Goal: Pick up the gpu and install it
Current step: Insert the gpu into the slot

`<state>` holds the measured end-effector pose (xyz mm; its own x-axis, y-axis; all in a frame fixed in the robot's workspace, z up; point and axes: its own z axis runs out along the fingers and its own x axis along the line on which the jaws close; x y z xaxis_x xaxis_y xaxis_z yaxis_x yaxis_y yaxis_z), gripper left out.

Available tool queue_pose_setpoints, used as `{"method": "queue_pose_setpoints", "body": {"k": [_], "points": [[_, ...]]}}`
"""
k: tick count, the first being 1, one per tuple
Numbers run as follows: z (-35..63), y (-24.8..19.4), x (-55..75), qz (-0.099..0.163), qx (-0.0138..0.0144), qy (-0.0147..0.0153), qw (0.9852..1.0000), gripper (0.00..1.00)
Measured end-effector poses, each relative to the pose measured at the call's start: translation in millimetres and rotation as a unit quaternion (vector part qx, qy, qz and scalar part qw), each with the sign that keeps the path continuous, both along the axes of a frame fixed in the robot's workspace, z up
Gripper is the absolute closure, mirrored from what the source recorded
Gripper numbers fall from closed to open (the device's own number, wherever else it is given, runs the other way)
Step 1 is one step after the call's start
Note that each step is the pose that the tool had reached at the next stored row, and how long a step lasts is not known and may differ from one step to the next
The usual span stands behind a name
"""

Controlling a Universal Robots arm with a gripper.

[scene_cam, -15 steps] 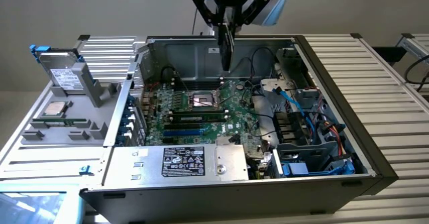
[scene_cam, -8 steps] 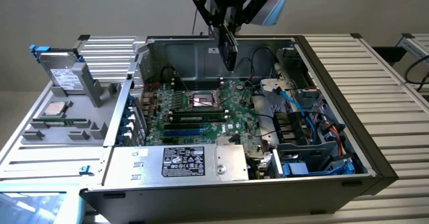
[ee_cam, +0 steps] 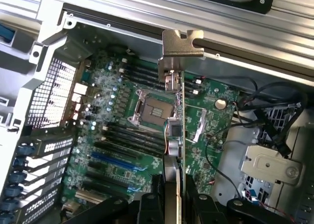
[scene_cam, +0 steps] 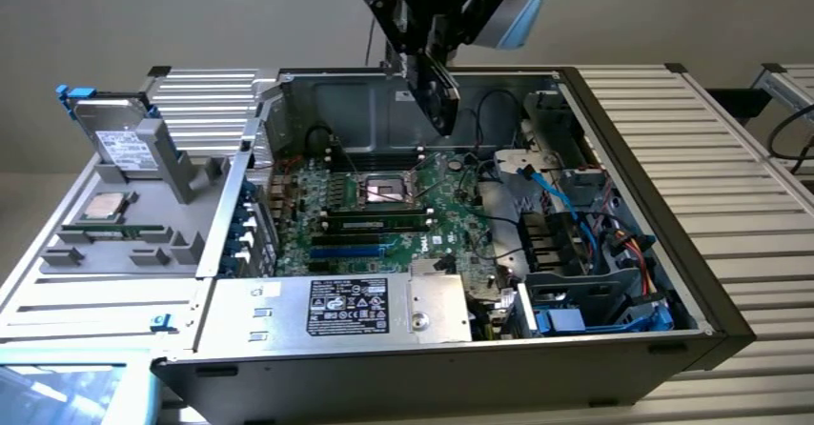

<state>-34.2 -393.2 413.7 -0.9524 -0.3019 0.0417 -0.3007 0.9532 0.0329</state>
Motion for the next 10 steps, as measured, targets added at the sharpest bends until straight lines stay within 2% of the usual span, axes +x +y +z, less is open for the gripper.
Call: {"method": "queue_pose_setpoints", "body": {"k": [5, 10], "points": [[-1.0, 0.0, 0.0, 0.046, 0.0, 0.0, 0.9989, 0.72], [-2.1, 0.0, 0.0, 0.091, 0.0001, -0.0001, 0.9959, 0.72]]}}
